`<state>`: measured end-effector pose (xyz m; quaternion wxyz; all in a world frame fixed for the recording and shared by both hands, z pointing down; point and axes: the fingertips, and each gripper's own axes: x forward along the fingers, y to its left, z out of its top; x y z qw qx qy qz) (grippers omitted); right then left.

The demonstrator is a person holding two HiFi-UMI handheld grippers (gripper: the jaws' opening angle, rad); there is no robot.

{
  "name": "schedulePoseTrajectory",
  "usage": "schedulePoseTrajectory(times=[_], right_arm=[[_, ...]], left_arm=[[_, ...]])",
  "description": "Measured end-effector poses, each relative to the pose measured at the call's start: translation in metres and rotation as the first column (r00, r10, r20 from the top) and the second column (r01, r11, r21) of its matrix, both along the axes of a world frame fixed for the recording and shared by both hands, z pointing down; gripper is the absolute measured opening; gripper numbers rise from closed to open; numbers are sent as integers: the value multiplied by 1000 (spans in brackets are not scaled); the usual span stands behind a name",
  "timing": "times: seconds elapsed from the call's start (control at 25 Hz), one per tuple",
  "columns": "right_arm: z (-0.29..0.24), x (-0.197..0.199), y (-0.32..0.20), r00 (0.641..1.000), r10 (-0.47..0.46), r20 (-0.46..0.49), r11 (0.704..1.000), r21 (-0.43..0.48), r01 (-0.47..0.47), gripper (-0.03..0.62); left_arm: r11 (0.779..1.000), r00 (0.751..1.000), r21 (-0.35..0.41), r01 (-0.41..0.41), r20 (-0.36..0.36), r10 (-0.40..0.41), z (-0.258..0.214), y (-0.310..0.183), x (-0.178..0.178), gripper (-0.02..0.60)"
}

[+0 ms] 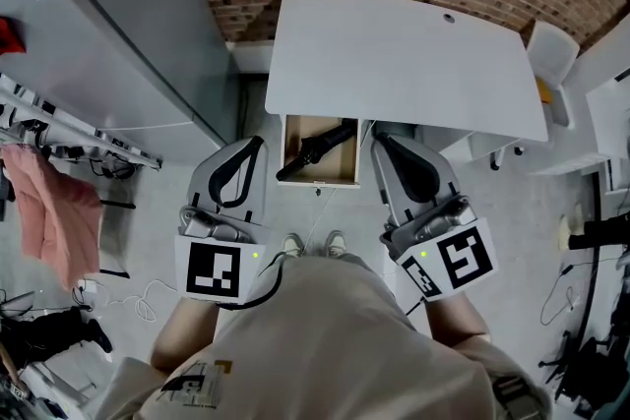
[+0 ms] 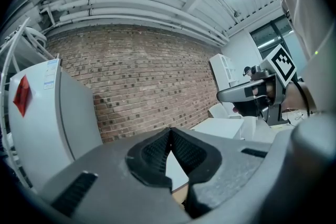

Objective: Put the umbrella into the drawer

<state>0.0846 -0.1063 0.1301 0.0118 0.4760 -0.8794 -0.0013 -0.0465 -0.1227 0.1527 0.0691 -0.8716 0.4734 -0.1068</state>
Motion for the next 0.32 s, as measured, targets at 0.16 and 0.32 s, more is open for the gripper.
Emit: schedulePoseTrajectory(times=[0.16, 0.32], right_arm=[[0, -2, 3, 1000, -2, -6, 1000, 3, 2, 8], [0, -2, 6, 1000, -3, -7, 1000, 0, 3, 8]], left_arm=[[1000, 1000, -3, 1, 3, -1, 0, 2, -1, 9], [1000, 1000, 2, -3, 3, 3, -1, 5, -2, 9]])
